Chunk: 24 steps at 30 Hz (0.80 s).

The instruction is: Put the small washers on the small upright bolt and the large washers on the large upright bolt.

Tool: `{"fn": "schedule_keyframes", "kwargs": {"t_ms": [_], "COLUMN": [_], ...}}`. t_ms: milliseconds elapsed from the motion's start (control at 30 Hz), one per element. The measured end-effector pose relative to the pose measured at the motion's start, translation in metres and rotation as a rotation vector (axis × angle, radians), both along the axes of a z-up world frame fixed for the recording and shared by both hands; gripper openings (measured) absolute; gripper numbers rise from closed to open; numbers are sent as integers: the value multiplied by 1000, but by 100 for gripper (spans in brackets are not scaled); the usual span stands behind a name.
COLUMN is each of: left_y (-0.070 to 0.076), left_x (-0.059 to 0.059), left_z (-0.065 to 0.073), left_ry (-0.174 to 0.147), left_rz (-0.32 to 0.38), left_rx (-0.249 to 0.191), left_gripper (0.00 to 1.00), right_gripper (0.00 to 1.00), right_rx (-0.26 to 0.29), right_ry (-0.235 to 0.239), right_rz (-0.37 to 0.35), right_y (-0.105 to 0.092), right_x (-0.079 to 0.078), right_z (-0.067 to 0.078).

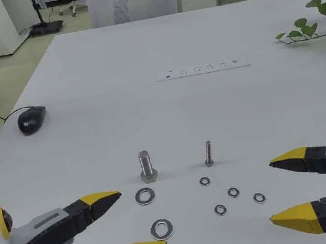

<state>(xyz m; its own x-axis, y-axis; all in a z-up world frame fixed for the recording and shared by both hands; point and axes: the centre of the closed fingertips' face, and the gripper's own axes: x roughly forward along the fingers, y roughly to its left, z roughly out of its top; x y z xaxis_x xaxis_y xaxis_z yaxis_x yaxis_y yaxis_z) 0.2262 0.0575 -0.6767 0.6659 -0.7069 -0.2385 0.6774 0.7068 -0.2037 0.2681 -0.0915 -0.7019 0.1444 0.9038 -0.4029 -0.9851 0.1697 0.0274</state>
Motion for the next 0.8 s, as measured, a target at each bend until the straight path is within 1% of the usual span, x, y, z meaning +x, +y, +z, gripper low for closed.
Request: {"fn": "schedule_keyframes", "kwargs": {"t_ms": [67, 100, 233, 300, 333, 400, 433, 500, 567, 633, 700, 800], "left_y": [4, 5, 6, 7, 9, 9, 10, 10, 12, 13, 11, 10], "left_x": [5, 8, 12, 15, 16, 17, 17, 18, 20, 21, 20, 20], "left_z": [-1, -3, -3, -2, -2, -2, -3, -4, -5, -8, -11, -13], "left_ry": [-7, -8, -23, -59, -74, -85, -93, -83, -90, -80, -58, -51], "left_rz": [9, 14, 23, 37, 44, 49, 50, 49, 60, 64, 58, 58], "left_rx": [10, 23, 46, 90, 123, 146, 167, 153, 158, 152, 133, 128], "left_gripper": [62, 62, 62, 64, 65, 65, 65, 64, 64, 64, 63, 61], "right_gripper": [54, 54, 54, 54, 54, 54, 54, 54, 54, 54, 54, 54], "right_rx": [3, 1, -8, -15, -13, -10, -11, -16, -22, -25, -26, -26], "right_ry": [4, -2, -8, -23, -22, -23, -28, -27, -29, -26, -26, -26], "right_rz": [-2, -2, 5, 3, 1, -4, -4, -4, 0, 3, 3, 0], "right_y": [2, 2, 4, 4, 3, 3, 2, 2, 3, 3, 3, 2], "right_x": [4, 5, 9, 13, 14, 17, 18, 20, 21, 21, 23, 26], "right_z": [-1, -2, -3, -2, -1, -1, 0, -1, -3, -4, -4, -4]}}
